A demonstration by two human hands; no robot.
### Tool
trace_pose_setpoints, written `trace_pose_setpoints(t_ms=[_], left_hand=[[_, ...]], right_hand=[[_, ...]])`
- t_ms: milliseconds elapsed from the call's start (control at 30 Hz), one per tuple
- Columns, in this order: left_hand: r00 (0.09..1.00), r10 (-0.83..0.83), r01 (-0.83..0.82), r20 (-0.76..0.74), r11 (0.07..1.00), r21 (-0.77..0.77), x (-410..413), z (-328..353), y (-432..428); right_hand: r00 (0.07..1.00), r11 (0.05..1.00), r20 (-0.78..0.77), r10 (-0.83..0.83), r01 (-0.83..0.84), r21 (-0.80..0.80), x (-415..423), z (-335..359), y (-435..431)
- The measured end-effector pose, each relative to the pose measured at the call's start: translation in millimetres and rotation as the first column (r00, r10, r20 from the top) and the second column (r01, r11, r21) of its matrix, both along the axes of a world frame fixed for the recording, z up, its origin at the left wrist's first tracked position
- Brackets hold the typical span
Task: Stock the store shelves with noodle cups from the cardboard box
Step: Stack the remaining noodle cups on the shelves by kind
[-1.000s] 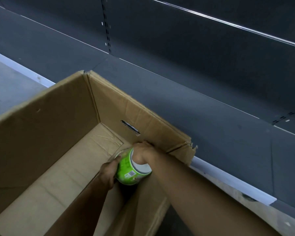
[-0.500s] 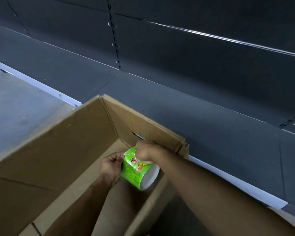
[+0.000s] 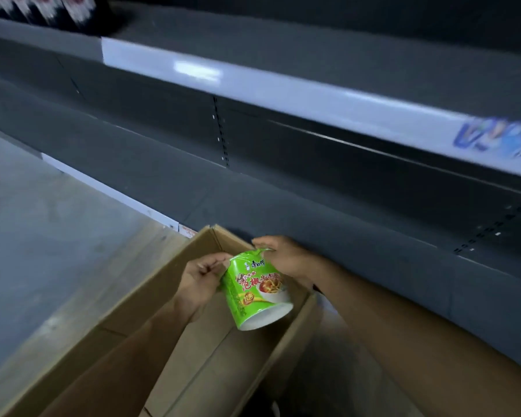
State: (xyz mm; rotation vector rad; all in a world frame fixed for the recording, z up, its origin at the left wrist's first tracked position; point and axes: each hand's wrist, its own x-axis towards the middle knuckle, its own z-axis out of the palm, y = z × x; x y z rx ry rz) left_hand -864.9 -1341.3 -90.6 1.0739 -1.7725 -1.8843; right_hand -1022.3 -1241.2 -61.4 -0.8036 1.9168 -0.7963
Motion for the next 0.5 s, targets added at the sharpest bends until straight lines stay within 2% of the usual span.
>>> trace_pose_setpoints(t_ms=[133,267,500], left_hand=[[0.997,-0.080,0.080,0.002,0.997,-0.022,-1,89,10],[0.990,-0.136,0.137,0.026,0.988,-0.063,-12,184,31],[0.919,-0.366,0.376,0.147,0.925,-0.046,-32,351,93]], right_hand=[[0.992,0.996,0.101,-0.076,0.081,-0.044,-9,92,30],[0.982,0.990,0.138,-0.128,0.134,-0.036,-10,188,66],[0.980,0.971,0.018,-0.199,0.199,-0.129,-15,342,138]])
